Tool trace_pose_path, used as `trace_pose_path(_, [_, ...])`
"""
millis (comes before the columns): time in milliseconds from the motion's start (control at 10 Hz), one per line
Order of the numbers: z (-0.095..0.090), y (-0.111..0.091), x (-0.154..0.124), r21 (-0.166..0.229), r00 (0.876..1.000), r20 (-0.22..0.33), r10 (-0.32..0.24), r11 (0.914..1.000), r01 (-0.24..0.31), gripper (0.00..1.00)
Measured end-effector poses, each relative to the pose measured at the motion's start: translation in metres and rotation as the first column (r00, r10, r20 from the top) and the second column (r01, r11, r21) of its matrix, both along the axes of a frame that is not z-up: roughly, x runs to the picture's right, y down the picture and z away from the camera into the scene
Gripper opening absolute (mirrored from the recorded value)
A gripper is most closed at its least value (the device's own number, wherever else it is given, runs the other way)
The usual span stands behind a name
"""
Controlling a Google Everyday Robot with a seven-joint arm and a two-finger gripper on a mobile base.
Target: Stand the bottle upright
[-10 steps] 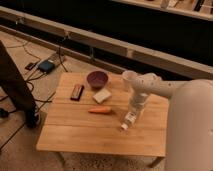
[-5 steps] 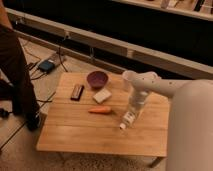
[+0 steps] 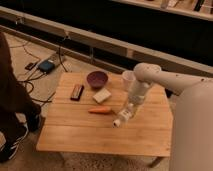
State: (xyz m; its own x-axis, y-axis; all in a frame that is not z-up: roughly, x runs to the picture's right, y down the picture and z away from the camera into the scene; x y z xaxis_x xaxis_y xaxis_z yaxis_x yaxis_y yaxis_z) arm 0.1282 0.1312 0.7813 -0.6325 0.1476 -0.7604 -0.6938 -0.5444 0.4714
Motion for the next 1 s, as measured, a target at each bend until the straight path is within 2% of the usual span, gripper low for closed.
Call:
trace_pose_path(100, [-0.003, -0.005, -0.003, -0.033, 0.999, 0.024, 0.034, 0.9989, -0.033, 0.00])
trace_pose_path(200, [-0.004, -0.016, -0.008, -0.083, 0.993, 0.067, 0.101, 0.9919, -0.095, 0.00])
trace_pose_path(400, [0.002, -0.030, -0.012, -0.140, 0.974, 0.119, 0.190, 0.9749, -0.173, 0.00])
trace_pose_path(500, [0.009, -0.038, -0.011, -0.175, 0.957, 0.148, 0.251, 0.9587, -0.225, 0.00])
trace_pose_path(600, [0.014, -0.041, -0.010, -0.193, 0.944, 0.163, 0.286, 0.9478, -0.254, 0.00])
trace_pose_path(700, [0.021, -0.044, -0.009, -0.220, 0.920, 0.189, 0.343, 0.9279, -0.301, 0.00])
trace_pose_path(900, [0.034, -0.045, -0.006, -0.244, 0.879, 0.225, 0.421, 0.8973, -0.368, 0.00])
trace_pose_path(1000, [0.036, -0.045, -0.004, -0.245, 0.869, 0.232, 0.438, 0.8903, -0.384, 0.00])
